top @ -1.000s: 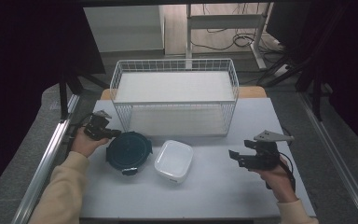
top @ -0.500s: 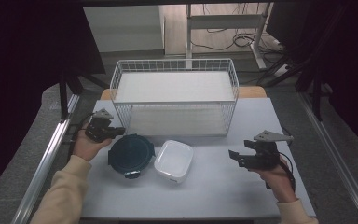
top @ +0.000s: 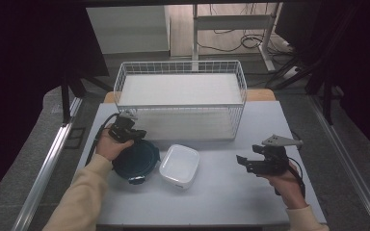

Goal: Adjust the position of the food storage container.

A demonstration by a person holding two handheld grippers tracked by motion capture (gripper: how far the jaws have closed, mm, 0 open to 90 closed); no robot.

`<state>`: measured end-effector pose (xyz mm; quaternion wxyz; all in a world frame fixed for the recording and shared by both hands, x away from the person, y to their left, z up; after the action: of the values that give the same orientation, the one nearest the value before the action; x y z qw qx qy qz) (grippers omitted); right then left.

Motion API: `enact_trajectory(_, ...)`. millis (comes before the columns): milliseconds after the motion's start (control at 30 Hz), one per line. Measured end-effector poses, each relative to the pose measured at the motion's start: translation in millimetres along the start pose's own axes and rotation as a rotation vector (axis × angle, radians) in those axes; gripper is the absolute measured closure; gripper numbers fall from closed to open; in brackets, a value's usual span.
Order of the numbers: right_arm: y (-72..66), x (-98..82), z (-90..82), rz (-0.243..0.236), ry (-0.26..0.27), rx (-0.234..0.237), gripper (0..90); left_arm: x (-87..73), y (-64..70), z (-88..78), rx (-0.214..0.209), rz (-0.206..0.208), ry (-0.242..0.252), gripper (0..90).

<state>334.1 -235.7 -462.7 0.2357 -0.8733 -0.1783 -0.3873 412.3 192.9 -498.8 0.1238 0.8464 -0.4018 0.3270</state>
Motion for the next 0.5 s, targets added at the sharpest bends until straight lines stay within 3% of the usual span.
enact_trajectory(167,-0.4,0.3,-0.5,-0.001,0.002,0.0,22.3,-2.3,-1.2,10.1,-0.007,-0.032,-0.031,90.0)
enact_trajectory(500,-0.5,0.3,-0.6,-0.002,0.001,-0.001,22.3,-2.8,-4.1,10.8,-0.018,-0.023,-0.041,90.0)
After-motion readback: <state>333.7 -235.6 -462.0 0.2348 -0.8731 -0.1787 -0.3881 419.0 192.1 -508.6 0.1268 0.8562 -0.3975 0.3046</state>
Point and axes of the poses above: each handheld gripper's, and its own axes: z roughly forward along the jaws, x roughly out of its top, y roughly to its right, the point moved 4 cm from there along z, roughly forward along the jaws, and after that the axes turned 12 degrees about z, right-handed, at the moved point
